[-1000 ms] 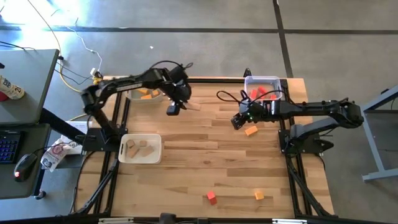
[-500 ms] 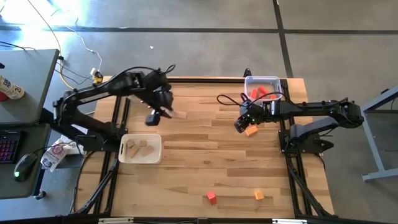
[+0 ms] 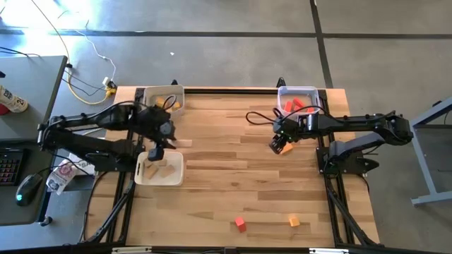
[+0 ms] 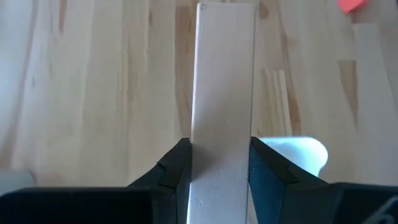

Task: Sort & place blocks by color
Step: Put the brown block into the white bin

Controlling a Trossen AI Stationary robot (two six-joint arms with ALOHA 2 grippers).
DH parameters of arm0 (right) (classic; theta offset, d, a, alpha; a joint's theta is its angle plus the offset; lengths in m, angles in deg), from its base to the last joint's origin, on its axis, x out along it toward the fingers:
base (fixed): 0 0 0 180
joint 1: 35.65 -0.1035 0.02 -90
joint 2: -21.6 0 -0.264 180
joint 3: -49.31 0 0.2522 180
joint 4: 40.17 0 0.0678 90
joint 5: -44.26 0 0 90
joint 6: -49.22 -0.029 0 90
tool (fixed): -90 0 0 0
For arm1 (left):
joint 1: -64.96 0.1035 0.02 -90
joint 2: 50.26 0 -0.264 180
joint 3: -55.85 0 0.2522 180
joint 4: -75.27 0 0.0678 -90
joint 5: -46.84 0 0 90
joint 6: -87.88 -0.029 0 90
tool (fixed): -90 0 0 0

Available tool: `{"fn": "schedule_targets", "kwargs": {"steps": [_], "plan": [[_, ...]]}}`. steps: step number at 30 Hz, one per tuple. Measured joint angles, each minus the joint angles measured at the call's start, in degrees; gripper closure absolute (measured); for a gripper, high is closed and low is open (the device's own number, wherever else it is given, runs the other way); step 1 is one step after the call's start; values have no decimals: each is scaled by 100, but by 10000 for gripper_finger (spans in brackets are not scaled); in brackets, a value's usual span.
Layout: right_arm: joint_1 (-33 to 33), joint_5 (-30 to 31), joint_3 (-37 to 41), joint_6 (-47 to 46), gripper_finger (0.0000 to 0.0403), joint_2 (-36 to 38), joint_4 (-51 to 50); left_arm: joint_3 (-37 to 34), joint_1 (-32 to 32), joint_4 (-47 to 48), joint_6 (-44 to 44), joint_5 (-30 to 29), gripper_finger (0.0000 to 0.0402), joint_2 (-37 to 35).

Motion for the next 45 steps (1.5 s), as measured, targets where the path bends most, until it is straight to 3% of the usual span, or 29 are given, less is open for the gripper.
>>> {"fn": "schedule_targets", "kwargs": {"steps": [9,16,27,37,45], "plan": [[0,8,0,428,205,1,-118,-783,-758,30,1085,-317,305,-567],[69,57,0,412,205,0,-435,-1113,-1327,26,1749,-696,298,-556],[81,160,0,299,205,0,-469,-1714,-2100,114,2731,-758,295,-556],[76,-39,0,613,205,0,-396,-1721,-2428,97,3475,-817,291,-556],[76,-247,0,521,205,2,-352,-1721,-2426,97,4035,-798,256,-554]]}}
